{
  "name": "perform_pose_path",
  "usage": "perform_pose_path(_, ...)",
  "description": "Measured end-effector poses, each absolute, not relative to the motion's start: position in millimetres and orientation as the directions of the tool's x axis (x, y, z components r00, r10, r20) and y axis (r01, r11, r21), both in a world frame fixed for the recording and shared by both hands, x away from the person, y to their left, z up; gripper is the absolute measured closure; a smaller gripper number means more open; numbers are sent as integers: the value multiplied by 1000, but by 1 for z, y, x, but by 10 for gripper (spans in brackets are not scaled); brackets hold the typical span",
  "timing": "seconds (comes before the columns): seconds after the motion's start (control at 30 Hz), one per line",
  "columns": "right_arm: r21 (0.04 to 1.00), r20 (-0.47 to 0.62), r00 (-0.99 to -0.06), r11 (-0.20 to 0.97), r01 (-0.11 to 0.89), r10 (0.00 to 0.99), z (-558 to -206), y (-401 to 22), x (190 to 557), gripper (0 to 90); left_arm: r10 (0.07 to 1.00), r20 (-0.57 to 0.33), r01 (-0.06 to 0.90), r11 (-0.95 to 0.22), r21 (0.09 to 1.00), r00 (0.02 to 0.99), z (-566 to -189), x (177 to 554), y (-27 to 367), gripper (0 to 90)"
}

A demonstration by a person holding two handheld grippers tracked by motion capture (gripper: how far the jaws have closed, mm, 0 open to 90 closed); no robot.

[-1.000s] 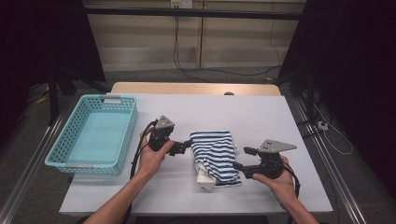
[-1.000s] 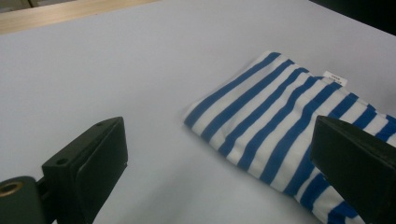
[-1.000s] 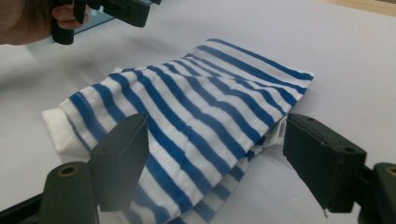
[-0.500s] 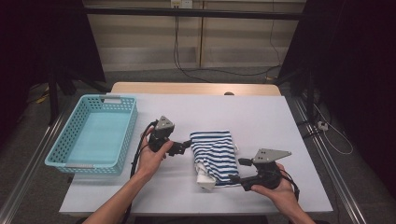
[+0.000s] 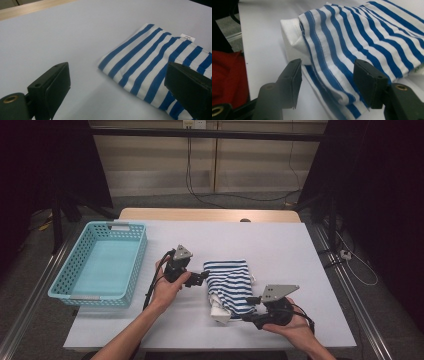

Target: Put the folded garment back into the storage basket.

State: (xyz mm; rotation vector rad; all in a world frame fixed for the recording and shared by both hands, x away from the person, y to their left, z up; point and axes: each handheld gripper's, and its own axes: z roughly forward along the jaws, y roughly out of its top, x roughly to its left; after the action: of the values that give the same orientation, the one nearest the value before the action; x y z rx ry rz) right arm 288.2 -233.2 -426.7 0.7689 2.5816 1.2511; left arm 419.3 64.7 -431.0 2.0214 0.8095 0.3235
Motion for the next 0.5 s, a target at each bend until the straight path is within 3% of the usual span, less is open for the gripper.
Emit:
perform_pose_path(0.23,711,53,-865,589,383,498,-444,-230,295,406,646,-76,412,-388,824,760,-433,420,62,68)
perform_pose_path(0.27,686,33,-874,625,373,485,-450,-230,296,396,654,-111,437,-361,824,748,-434,418,60,68)
perform_pose_path(0.5,678,9,-879,643,357,477,-450,-231,296,435,651,-89,422,-376,825,754,-432,421,66,68)
